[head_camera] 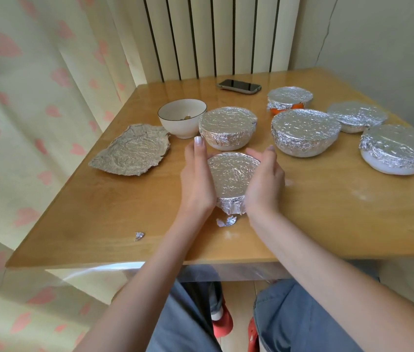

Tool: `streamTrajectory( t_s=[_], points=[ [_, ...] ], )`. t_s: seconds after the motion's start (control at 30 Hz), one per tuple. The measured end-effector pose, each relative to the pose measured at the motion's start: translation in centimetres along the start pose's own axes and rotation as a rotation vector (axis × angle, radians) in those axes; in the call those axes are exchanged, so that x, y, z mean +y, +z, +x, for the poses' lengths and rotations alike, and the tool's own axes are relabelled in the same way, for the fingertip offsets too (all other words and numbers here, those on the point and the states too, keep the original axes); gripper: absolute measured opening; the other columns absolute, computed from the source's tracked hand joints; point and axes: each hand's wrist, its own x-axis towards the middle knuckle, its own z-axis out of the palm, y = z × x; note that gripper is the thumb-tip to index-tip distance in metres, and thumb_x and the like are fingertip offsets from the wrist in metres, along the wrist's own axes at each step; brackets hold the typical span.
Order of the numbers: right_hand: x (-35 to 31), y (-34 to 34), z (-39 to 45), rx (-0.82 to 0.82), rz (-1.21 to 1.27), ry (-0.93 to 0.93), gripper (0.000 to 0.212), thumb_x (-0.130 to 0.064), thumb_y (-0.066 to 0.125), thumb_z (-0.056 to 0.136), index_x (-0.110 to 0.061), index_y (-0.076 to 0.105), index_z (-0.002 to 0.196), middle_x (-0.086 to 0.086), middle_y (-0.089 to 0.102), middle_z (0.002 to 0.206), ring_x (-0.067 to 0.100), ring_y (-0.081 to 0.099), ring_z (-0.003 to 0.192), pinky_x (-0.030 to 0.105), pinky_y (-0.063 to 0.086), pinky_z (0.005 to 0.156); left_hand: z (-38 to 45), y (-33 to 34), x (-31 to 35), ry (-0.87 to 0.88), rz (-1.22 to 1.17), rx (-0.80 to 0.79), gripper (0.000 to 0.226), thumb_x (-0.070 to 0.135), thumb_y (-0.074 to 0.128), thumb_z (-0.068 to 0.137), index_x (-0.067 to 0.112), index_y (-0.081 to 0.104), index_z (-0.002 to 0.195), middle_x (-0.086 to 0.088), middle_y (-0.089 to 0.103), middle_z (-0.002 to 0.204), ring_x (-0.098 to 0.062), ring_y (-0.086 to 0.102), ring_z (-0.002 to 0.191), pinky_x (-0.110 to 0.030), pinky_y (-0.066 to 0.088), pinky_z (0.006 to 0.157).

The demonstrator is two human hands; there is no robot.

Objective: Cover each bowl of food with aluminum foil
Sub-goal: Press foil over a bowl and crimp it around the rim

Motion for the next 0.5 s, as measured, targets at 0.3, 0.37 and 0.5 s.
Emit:
streamTrajectory(
  t_s=[0.3, 0.37, 0.5],
  points=[
    [-0.7, -1.4, 2.7, -0.427, -0.014, 0.147, 0.071, -0.066, 0.021, 0.089, -0.021, 0.075, 0.099, 0.008, 0.070, 0.111, 0.024, 0.061, 0.109, 0.043, 0.044, 0.102, -2.8, 1.3, 0.7, 0.037, 0.043, 0.177, 0.049, 0.044, 0.019, 0.105, 0.014, 0.036, 0.139, 0.002, 0.058, 0.102, -0.018, 0.054, 0.093, -0.026, 0.030, 0.069],
    [-1.0, -1.9, 2.1, -0.290, -0.101, 0.062, 0.063, -0.060, 0.022, 0.095, -0.024, 0.071, 0.109, 0.000, 0.064, 0.123, 0.016, 0.055, 0.116, 0.033, 0.039, 0.104, -2.6, 0.3, 0.6, 0.078, 0.093, 0.135, 0.055, 0.050, 0.018, 0.103, 0.017, 0.025, 0.147, -0.001, 0.061, 0.114, -0.016, 0.055, 0.101, -0.023, 0.032, 0.077],
    [-0.8, -2.3, -1.7, -0.028, -0.011, -0.077, 0.043, -0.035, 0.027, 0.103, -0.018, 0.051, 0.134, -0.006, 0.048, 0.140, 0.007, 0.039, 0.130, 0.024, 0.028, 0.108, 0.2, -1.8, 1.1, 0.208, 0.085, 0.035, 0.077, 0.072, 0.022, 0.087, 0.022, 0.029, 0.145, 0.003, 0.062, 0.130, -0.006, 0.049, 0.124, -0.015, 0.034, 0.090]
  ],
)
